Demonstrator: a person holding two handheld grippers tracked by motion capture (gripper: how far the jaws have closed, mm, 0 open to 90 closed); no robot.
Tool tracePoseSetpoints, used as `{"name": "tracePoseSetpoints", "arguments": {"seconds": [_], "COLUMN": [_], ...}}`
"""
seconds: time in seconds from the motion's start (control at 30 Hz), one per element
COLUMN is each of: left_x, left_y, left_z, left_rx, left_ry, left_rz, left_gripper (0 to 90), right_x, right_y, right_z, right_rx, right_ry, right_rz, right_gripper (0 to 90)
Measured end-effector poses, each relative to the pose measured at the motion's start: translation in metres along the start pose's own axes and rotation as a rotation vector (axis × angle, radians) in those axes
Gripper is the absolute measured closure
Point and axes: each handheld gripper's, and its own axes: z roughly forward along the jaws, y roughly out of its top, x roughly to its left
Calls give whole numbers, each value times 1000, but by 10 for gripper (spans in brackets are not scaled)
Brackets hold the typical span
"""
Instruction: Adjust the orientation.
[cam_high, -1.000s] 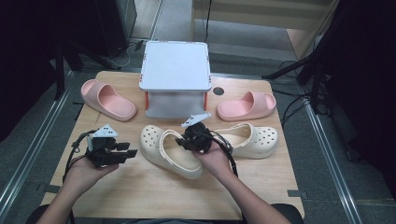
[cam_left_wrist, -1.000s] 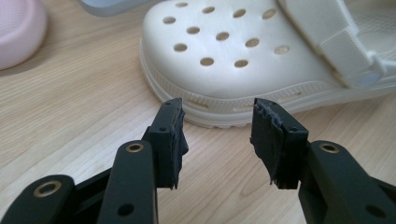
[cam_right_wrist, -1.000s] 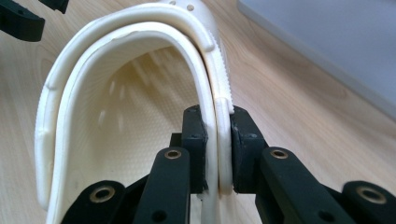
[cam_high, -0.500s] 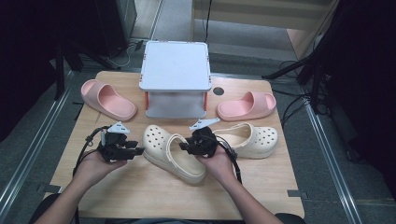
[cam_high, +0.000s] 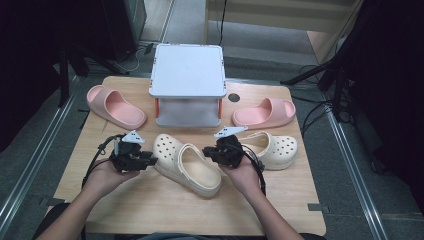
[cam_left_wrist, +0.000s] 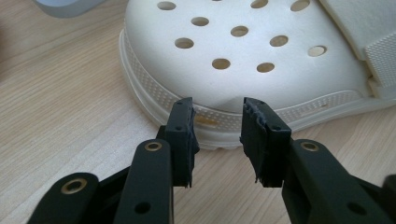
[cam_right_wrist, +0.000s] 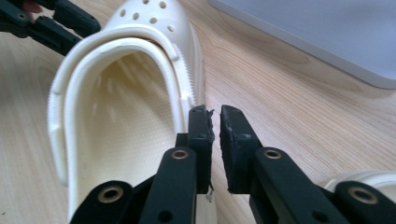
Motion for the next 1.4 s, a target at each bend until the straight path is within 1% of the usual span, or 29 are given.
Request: {"name": "tracePoseSetpoints", "arguments": {"seconds": [0.1, 0.2, 0.33, 0.37, 0.43, 0.5, 0.57, 0.6, 0.67, 0.7, 0.77, 0.8, 0.97, 1.07, 1.2, 1.4], "left_x": [1, 3, 4, 5, 6, 6, 5, 4, 5, 5, 6, 6, 12, 16, 22, 24], "left_y": [0, -1, -2, -2, -3, -3, -3, -3, 0, 1, 3, 4, 11, 15, 18, 24], "left_z": [1, 1, 2, 2, 3, 3, 5, 5, 6, 7, 9, 10, 15, 19, 23, 30], "left_rx": [2, -2, 3, 0, -5, -9, -15, -15, -10, -9, -11, -16, -28, -40, -55, -70], "left_ry": [15, 1, -13, -13, -20, -19, -3, 3, 12, 22, 24, 25, 43, 46, 39, 32], "left_rz": [-1, -20, -31, -34, -47, -45, -28, -24, -29, -23, -18, -24, -22, -29, -41, -31], "left_gripper": [678, 724, 785, 810, 832, 840, 842, 841, 843, 845, 851, 852, 861, 864, 868, 869], "right_x": [-1, -1, -1, -1, -1, -1, 0, 1, 3, 4, 5, 6, 13, 20, 29, 39], "right_y": [1, 1, 0, 0, 1, 1, 1, 1, 1, 1, 0, 0, -2, -3, -3, -5], "right_z": [4, 7, 10, 11, 11, 12, 14, 15, 16, 17, 15, 15, 15, 18, 22, 29], "right_rx": [5, 16, 27, 27, 30, 33, 36, 39, 45, 47, 44, 44, 46, 53, 60, 70], "right_ry": [-7, -10, -22, -23, -21, -21, -15, -21, -24, -25, -24, -21, 3, 15, 24, 27], "right_rz": [0, -9, -26, -26, -17, -17, -16, -20, -33, -32, -27, -25, -26, -41, -62, -85], "right_gripper": [862, 863, 862, 862, 861, 861, 863, 865, 869, 870, 869, 869, 869, 868, 859, 858]}}
